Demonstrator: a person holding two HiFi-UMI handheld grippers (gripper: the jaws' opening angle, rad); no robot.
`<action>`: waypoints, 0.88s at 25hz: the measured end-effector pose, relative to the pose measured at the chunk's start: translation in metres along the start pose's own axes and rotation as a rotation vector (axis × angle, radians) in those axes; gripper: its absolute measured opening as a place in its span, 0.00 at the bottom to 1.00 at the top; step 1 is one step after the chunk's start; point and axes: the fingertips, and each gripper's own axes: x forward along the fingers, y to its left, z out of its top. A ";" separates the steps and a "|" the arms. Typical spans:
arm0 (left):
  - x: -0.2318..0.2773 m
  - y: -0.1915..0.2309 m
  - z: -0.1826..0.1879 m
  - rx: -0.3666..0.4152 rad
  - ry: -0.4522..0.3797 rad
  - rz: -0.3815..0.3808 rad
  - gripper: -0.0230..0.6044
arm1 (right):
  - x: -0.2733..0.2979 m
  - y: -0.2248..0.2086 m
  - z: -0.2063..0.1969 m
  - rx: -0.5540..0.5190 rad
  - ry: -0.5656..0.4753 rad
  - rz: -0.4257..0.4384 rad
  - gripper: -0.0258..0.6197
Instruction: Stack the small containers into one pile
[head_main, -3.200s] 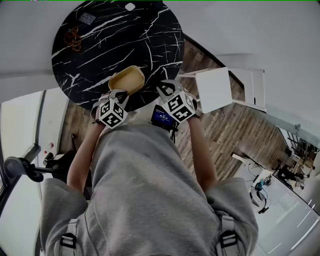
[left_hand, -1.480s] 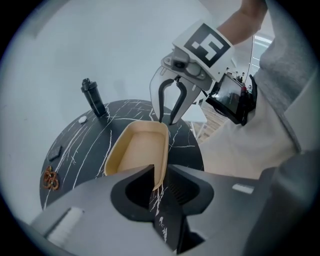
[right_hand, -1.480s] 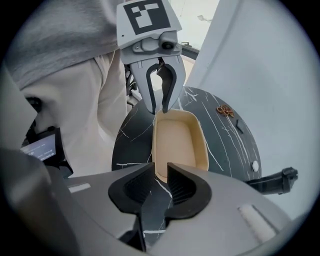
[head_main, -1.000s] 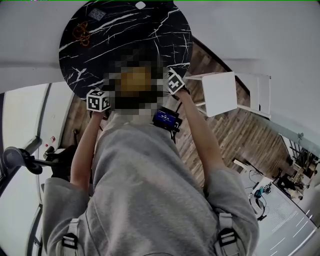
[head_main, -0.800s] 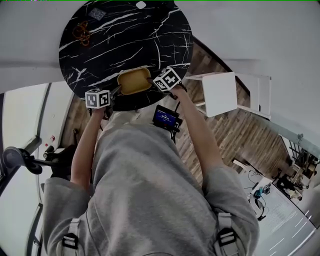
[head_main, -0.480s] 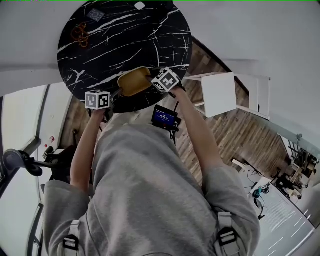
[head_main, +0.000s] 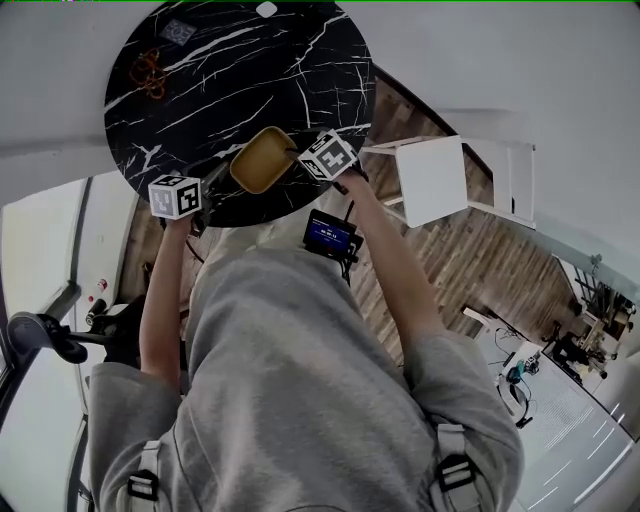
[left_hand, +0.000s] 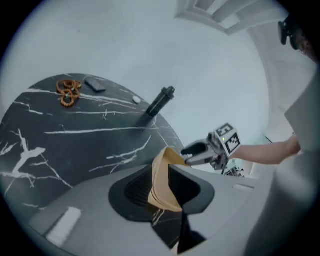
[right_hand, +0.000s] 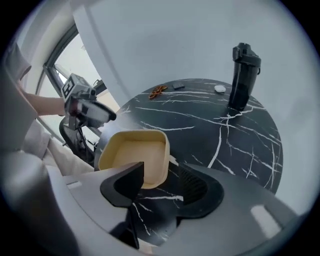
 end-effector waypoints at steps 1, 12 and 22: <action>0.004 0.003 0.008 0.003 -0.023 0.002 0.19 | 0.002 0.003 -0.008 0.006 0.025 0.018 0.40; 0.044 -0.016 -0.055 0.121 0.198 -0.061 0.27 | 0.025 0.015 -0.020 0.203 0.027 0.120 0.38; 0.033 -0.003 -0.052 0.080 0.133 0.007 0.25 | 0.008 0.035 -0.035 0.160 0.083 0.165 0.31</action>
